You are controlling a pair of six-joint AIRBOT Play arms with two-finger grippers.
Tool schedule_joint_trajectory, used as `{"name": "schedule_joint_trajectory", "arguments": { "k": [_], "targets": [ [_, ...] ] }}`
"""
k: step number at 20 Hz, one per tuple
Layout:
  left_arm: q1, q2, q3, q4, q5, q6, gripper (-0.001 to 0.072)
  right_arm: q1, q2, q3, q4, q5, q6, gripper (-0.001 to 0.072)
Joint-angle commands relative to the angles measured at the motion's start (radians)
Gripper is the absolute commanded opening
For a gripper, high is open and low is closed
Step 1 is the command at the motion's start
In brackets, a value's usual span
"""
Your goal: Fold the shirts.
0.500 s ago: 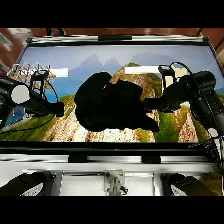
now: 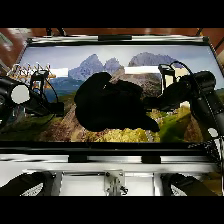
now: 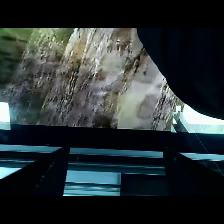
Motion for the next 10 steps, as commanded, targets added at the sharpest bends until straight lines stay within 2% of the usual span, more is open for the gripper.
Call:
{"name": "schedule_joint_trajectory", "arguments": {
  "k": [1,4,7,10],
  "targets": [
    [0.001,-0.001,0.0,0.0,0.0,0.0,0.0708,0.0,0.001,0.0,0.004,0.062,0.001,0.0613],
    [0.001,-0.001,0.0,0.0,0.005,0.0,0.0708,0.0,0.001,0.0,0.03,0.114,0.019,0.0612],
    [0.0,-0.004,0.0,-0.001,0.117,0.0,0.0708,0.0,0.001,0.0,0.084,0.101,0.015,0.0612],
    [0.001,-0.004,-0.001,-0.004,0.13,0.001,0.0709,0.0,0.001,0.0,0.086,0.093,0.015,0.0613]
  ]
}}
